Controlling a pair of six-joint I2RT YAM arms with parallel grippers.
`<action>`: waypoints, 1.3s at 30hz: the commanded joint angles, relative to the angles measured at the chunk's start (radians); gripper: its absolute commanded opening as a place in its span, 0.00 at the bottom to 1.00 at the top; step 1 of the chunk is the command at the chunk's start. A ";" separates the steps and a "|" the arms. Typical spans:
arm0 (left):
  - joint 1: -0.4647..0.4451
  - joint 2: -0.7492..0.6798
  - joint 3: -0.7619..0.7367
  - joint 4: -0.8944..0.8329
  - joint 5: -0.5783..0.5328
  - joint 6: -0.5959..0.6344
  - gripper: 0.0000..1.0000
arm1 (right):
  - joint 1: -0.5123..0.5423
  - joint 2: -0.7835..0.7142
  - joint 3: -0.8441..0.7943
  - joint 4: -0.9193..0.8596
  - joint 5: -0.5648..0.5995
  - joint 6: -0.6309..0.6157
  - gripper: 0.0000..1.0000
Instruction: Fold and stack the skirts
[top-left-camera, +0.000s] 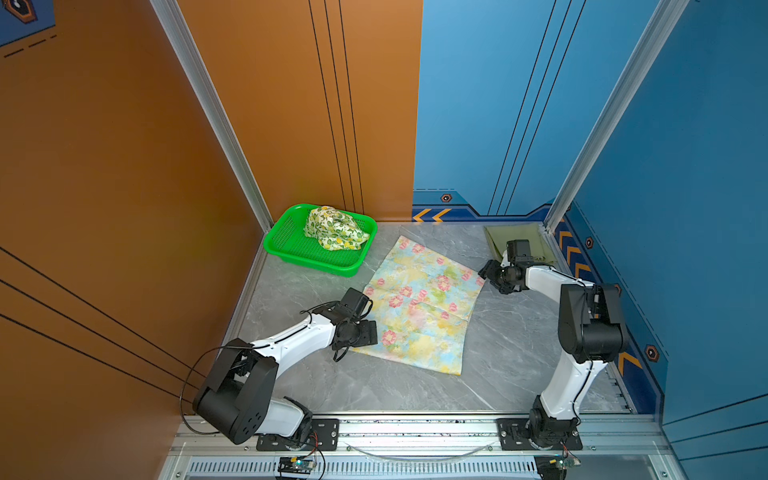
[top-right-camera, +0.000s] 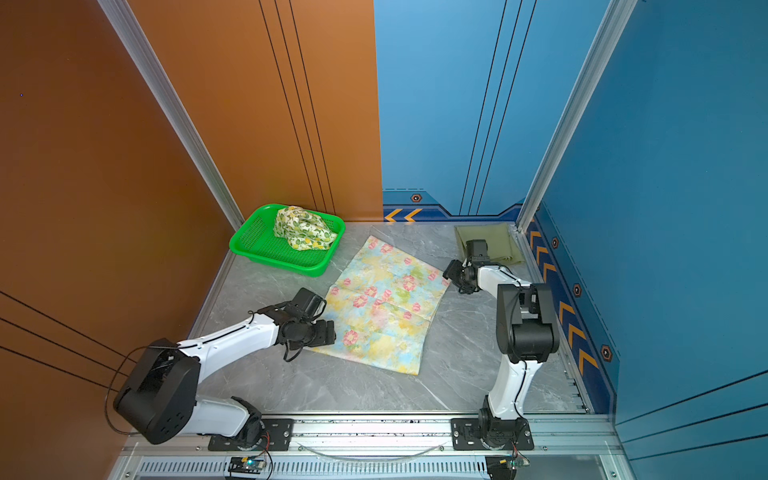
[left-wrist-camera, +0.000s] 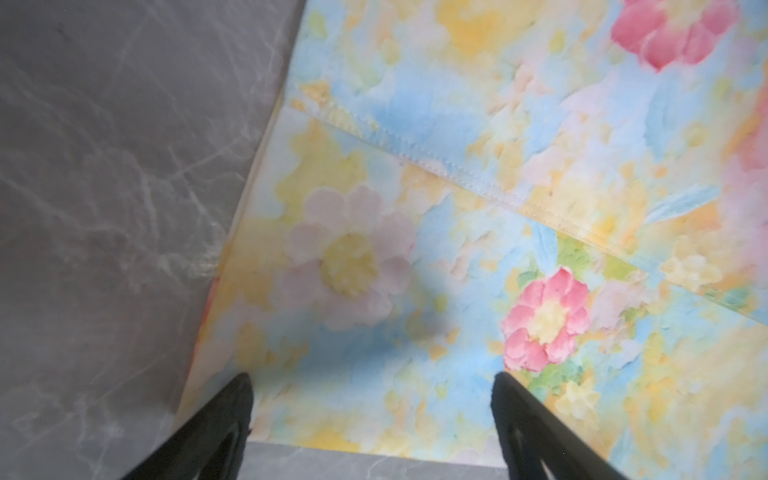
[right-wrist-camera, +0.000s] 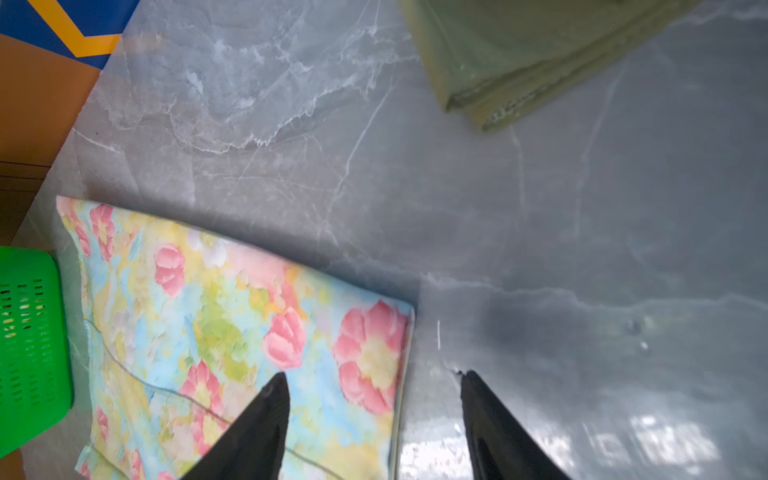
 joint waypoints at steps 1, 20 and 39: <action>0.005 0.005 0.008 -0.003 0.012 0.010 0.91 | -0.005 0.058 0.050 0.070 -0.034 -0.031 0.65; 0.057 0.079 0.043 -0.009 -0.002 0.029 0.90 | 0.055 -0.106 -0.076 0.297 -0.155 -0.153 0.00; 0.077 0.230 0.063 0.068 0.028 0.065 0.89 | 0.940 -0.980 -0.609 0.007 0.296 -0.223 0.00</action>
